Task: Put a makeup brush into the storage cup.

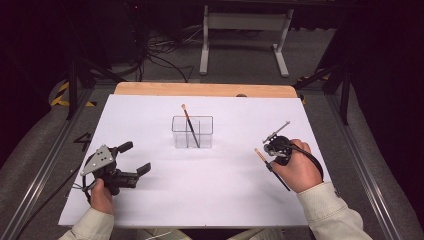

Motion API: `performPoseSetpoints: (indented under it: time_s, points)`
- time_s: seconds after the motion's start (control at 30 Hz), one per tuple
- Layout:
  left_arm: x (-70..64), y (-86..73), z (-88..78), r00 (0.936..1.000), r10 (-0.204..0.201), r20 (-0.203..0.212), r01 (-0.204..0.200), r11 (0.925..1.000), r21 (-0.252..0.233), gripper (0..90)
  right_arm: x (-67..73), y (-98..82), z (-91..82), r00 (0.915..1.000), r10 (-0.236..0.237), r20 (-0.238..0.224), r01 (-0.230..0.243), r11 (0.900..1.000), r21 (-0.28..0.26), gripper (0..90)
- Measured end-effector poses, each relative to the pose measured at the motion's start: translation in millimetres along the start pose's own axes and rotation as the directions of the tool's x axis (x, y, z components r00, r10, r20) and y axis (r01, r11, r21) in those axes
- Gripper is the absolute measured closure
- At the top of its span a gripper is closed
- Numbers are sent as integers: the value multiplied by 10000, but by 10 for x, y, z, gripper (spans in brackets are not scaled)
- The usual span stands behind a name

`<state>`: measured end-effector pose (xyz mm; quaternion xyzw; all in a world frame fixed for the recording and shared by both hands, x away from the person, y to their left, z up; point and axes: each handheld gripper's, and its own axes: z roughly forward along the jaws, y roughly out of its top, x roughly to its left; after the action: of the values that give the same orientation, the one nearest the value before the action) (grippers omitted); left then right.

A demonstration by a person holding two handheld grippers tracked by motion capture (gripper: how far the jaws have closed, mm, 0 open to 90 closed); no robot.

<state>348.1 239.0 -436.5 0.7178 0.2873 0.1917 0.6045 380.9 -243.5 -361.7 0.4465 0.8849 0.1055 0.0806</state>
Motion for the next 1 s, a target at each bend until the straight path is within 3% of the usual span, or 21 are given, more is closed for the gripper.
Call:
performPoseSetpoints:
  time_s: [0.33,0.43,0.57,0.77,0.9,1.0]
  points:
    - [-2,-2,-3,10000,62,-67,-62,10000,37,4,3,18,-189,9997,-249,-24,244,9905,-1356,842]
    - [-3,-1,-4,9999,72,-97,-72,10000,51,4,5,18,-218,9996,-289,46,292,9882,-1506,843]
    - [-8,-1,-3,9998,144,-136,-143,9999,92,4,7,9,-286,9993,-374,-37,356,9736,-2257,843]
    - [-12,-2,-2,9996,212,-170,-210,9997,122,4,5,-10,-364,9984,-560,-113,489,9401,-3373,842]
    - [-15,-2,-1,9997,193,-169,-191,9997,128,4,0,-32,-408,9978,-657,-123,549,9100,-4110,842]
    - [-13,0,-3,9996,244,-143,-242,9995,192,4,-8,-50,-433,9969,-754,-223,560,8801,-4714,842]
